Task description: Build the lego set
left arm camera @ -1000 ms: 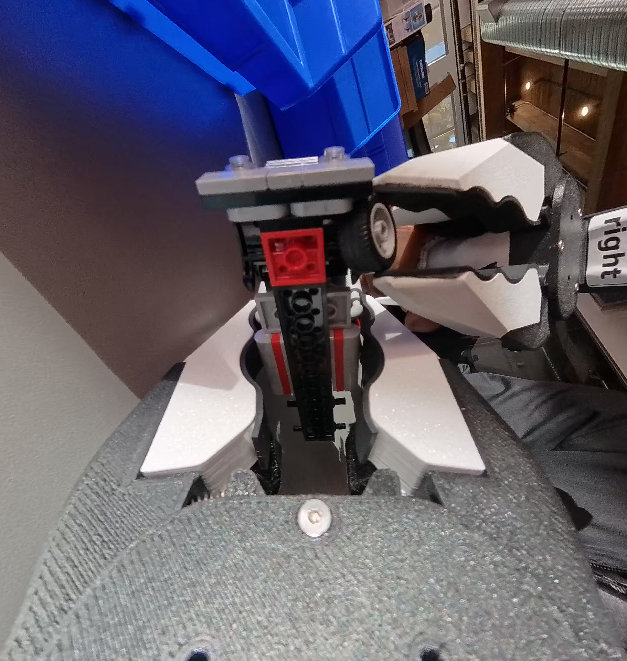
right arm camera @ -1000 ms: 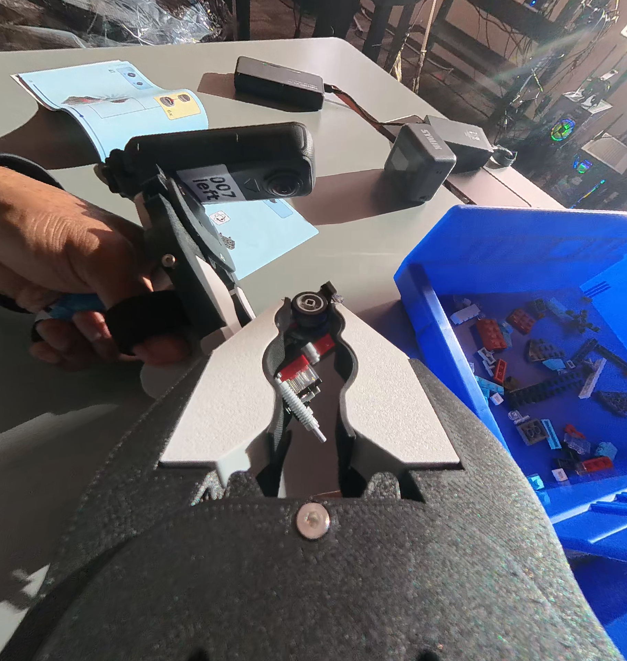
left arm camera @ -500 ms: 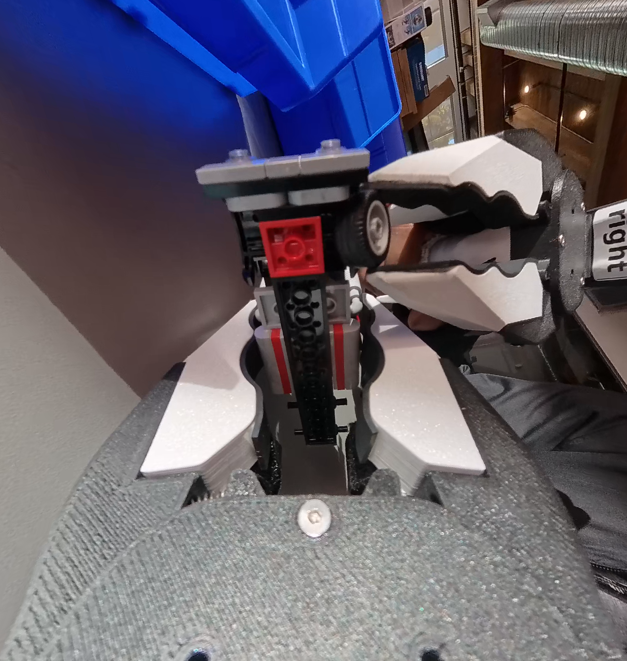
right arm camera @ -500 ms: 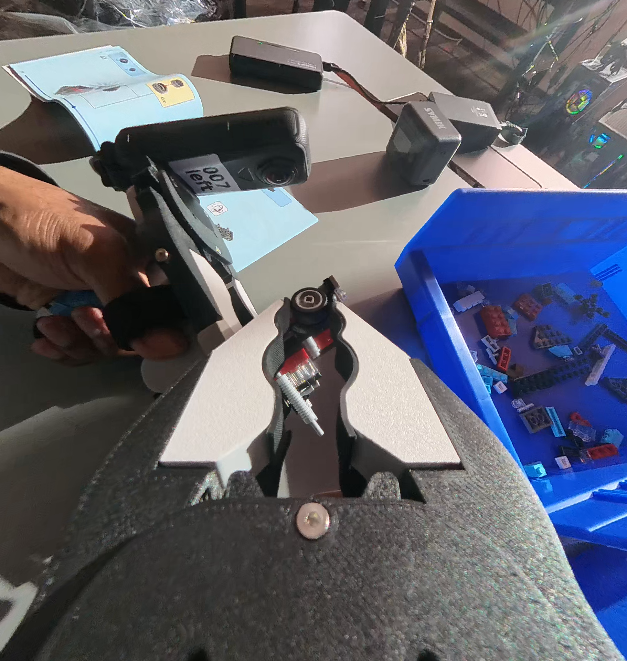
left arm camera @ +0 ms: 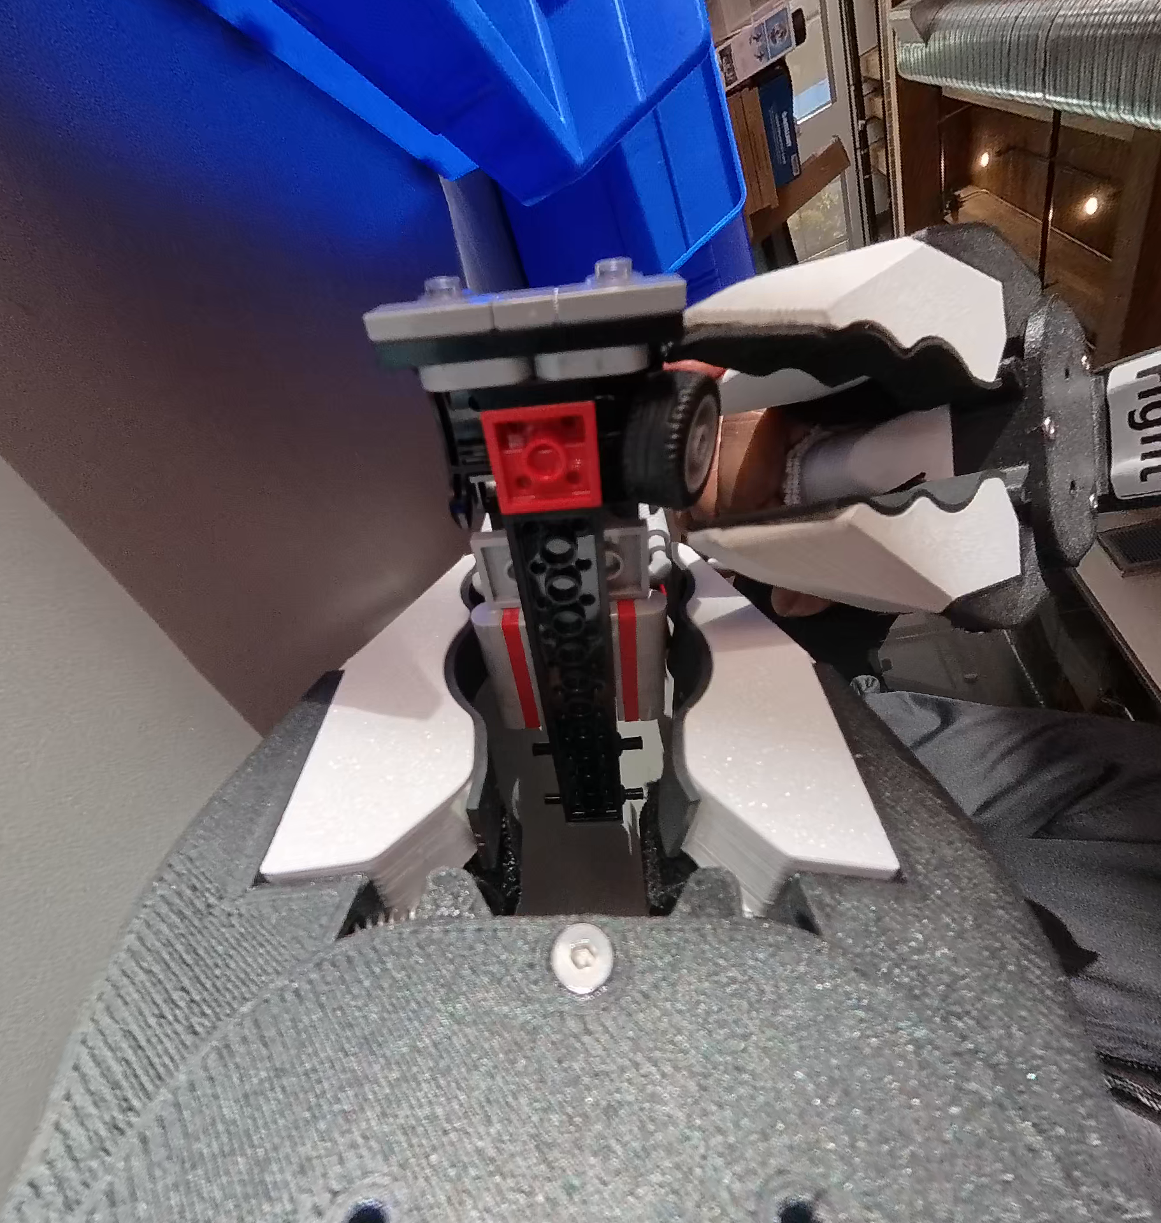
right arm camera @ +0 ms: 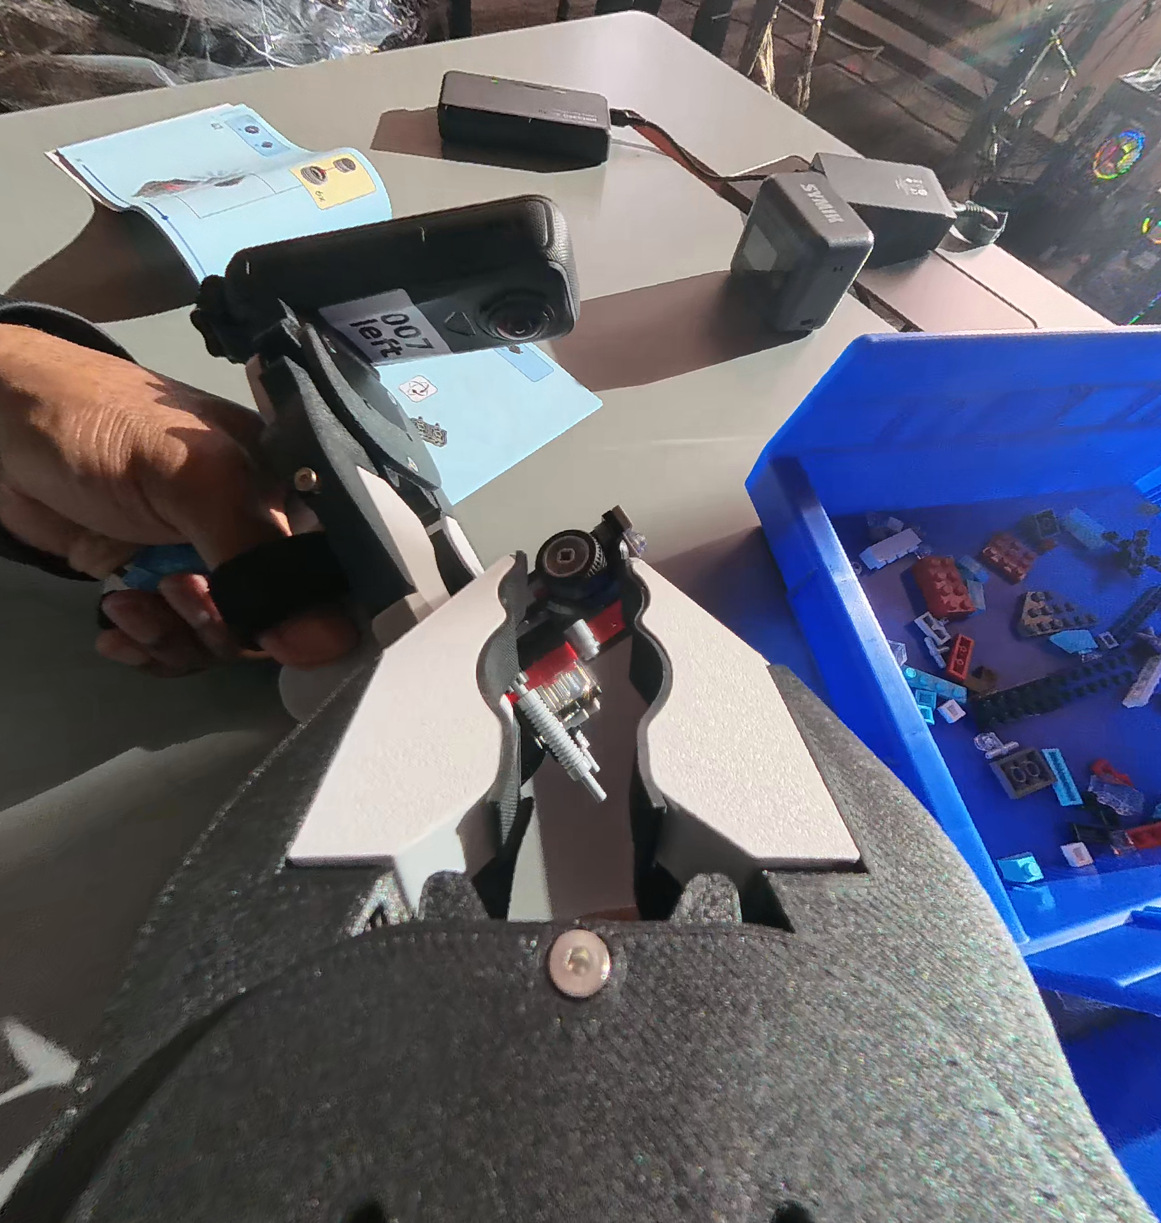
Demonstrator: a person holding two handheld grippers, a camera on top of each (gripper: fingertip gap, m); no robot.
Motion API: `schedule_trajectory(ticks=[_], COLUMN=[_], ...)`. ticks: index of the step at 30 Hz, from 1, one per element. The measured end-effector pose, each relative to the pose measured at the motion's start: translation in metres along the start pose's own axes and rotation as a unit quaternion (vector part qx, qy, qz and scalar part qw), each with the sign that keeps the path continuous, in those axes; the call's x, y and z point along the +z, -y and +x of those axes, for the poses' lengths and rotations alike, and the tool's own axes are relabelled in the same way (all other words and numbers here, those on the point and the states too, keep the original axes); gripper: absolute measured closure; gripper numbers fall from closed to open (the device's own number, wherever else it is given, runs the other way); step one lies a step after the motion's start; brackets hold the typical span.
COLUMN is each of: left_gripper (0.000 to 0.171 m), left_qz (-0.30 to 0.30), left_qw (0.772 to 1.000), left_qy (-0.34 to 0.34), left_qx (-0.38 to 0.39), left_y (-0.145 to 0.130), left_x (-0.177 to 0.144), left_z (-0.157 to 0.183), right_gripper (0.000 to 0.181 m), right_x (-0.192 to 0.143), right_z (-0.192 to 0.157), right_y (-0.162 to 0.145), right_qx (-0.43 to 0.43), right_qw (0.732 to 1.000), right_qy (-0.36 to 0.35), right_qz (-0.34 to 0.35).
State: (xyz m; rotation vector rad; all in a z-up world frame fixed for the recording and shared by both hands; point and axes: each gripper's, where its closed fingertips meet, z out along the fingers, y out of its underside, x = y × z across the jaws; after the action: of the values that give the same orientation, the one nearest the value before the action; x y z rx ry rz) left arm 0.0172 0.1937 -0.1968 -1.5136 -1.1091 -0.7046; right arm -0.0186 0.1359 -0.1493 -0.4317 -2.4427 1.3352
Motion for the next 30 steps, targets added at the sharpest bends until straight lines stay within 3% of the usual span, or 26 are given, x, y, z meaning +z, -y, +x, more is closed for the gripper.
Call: schedule_trajectory(ticks=[8,24,30], left_gripper=[0.117,0.117,0.117], left_qz=[0.0,0.0,0.0], left_qw=[1.0,1.0,1.0], left_qy=[0.001,0.005,0.004], left_qx=[0.001,0.006,0.006], left_y=[-0.0001,-0.0005,-0.0004], left_x=[-0.0001,0.0003,0.0003], left_z=[-0.0001,-0.0004,-0.0004], right_gripper=[0.152,0.158,0.165], right_x=[-0.0035,0.0031,0.0042], right_z=[0.0,-0.002,-0.0024], right_y=[0.0069,0.0025,0.0046], right_qx=[-0.017,-0.123,-0.096], right_qw=[1.0,0.987,0.992], right_qy=[-0.011,-0.066,-0.051], right_qz=[0.01,-0.079,-0.061])
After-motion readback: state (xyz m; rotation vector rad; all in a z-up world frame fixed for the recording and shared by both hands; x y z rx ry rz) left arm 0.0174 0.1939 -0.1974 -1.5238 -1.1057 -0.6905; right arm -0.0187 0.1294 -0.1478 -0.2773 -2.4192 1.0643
